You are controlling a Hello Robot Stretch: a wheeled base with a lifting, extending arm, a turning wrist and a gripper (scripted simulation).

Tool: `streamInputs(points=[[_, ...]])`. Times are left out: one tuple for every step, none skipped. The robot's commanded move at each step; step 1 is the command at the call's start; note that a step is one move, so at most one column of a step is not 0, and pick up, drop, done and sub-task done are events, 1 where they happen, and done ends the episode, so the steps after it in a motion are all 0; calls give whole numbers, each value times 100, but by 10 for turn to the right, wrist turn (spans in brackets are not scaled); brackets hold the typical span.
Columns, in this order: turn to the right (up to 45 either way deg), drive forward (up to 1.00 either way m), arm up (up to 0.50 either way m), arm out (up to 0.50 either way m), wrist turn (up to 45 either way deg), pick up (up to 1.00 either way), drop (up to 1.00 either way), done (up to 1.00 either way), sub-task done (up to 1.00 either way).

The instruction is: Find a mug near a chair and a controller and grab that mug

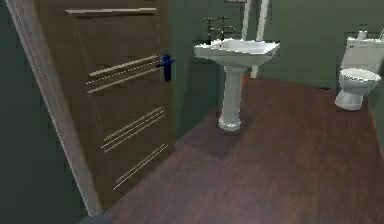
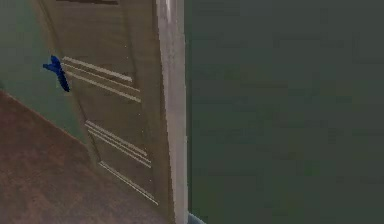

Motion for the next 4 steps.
streamInputs(points=[[330,0,0,0,0,0,0,0,0],[0,100,0,0,0,0,0,0,0],[0,100,0,0,0,0,0,0,0],[0,80,0,0,0,0,0,0,0]])
